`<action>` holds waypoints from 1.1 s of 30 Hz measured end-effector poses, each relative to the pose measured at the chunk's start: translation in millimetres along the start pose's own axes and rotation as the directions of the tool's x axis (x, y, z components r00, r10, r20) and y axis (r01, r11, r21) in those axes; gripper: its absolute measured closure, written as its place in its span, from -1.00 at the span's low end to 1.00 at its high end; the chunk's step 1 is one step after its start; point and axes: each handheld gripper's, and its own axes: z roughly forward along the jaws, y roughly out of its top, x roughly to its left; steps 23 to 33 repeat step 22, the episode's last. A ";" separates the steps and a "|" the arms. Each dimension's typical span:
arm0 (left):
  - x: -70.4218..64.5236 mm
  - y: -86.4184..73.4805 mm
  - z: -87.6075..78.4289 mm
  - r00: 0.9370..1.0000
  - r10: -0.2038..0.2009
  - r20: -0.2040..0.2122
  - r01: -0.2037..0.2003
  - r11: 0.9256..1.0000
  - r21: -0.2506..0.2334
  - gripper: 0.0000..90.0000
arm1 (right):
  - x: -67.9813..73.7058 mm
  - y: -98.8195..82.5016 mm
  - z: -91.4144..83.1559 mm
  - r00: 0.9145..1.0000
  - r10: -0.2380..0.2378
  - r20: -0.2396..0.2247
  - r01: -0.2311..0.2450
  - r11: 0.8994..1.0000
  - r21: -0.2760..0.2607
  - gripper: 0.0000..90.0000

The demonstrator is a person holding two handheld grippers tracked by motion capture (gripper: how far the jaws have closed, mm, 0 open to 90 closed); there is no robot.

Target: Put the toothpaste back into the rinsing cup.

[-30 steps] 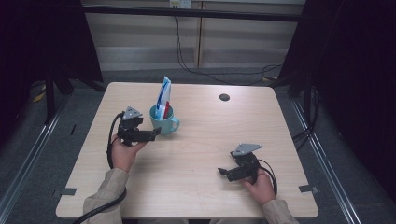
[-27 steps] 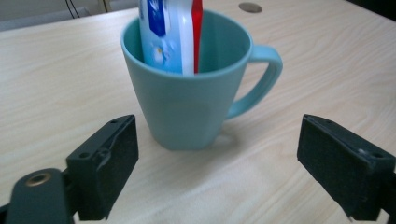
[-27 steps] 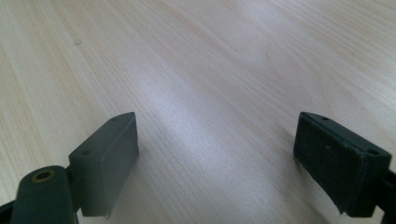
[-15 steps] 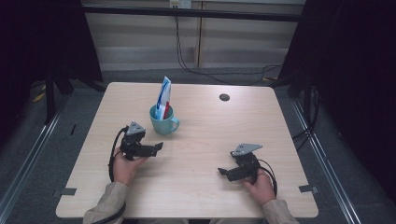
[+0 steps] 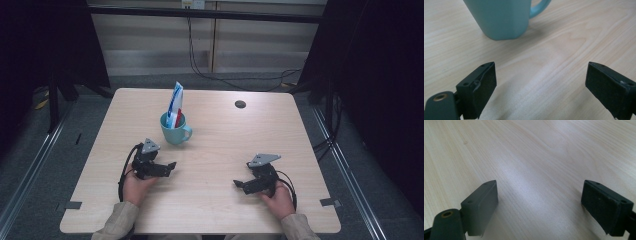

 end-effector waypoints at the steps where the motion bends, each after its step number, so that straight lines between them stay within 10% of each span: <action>1: -0.7 -2.1 1.4 1.000 -0.003 0.007 0.003 1.000 0.005 -0.78 | 0.0 0.0 0.0 1.000 -0.001 0.000 0.001 1.000 0.000 -0.70; 33: -3.5 -10.7 6.0 0.998 0.054 -0.022 -0.053 0.996 0.075 -0.81 | -0.1 0.0 -0.1 1.000 -0.001 0.000 0.001 1.000 0.000 -0.70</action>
